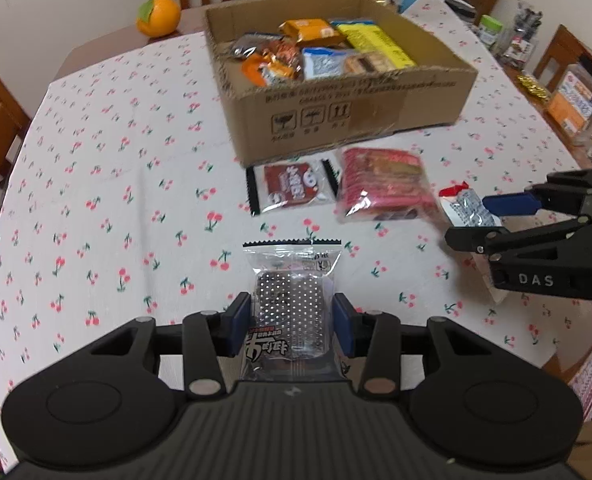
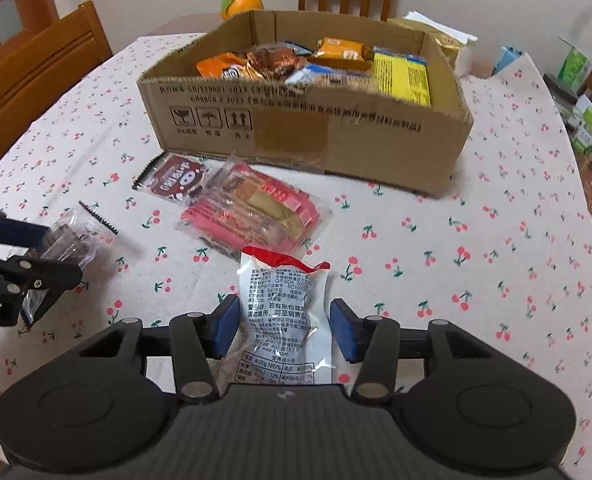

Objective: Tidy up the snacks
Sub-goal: 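Lift the silver-dotted packet with the left gripper and carry it over the box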

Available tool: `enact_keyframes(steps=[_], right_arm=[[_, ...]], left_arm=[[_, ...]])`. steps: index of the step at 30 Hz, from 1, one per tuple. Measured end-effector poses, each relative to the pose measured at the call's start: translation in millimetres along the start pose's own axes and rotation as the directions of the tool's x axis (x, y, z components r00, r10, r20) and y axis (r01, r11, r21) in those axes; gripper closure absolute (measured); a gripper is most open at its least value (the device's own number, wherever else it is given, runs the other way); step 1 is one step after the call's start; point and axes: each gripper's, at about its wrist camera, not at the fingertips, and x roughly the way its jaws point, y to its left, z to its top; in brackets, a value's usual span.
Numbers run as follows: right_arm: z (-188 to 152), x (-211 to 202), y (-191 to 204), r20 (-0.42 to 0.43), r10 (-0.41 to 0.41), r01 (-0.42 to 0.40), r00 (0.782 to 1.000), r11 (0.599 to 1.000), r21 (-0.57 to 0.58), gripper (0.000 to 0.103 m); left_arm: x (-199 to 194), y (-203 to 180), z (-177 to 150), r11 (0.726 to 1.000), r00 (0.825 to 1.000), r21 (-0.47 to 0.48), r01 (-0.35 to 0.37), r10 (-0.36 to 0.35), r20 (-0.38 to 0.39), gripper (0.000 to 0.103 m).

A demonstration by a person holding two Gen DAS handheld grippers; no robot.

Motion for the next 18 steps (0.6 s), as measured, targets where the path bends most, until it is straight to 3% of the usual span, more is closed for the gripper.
enact_keyframes(steps=[11, 18], right_arm=[[27, -43, -12, 0.011, 0.049, -0.047, 0.999, 0.991, -0.123, 0.048], [47, -62, -21, 0.046, 0.070, -0.059, 0.997, 0.979, -0.195, 0.048]], left_arm=[[-36, -4, 25, 0.993, 0.999, 0.106, 0.052, -0.054, 0.009, 0.060], [-52, -11, 59, 0.985, 0.994, 0.155, 0.070, -0.082, 0.068, 0.060]])
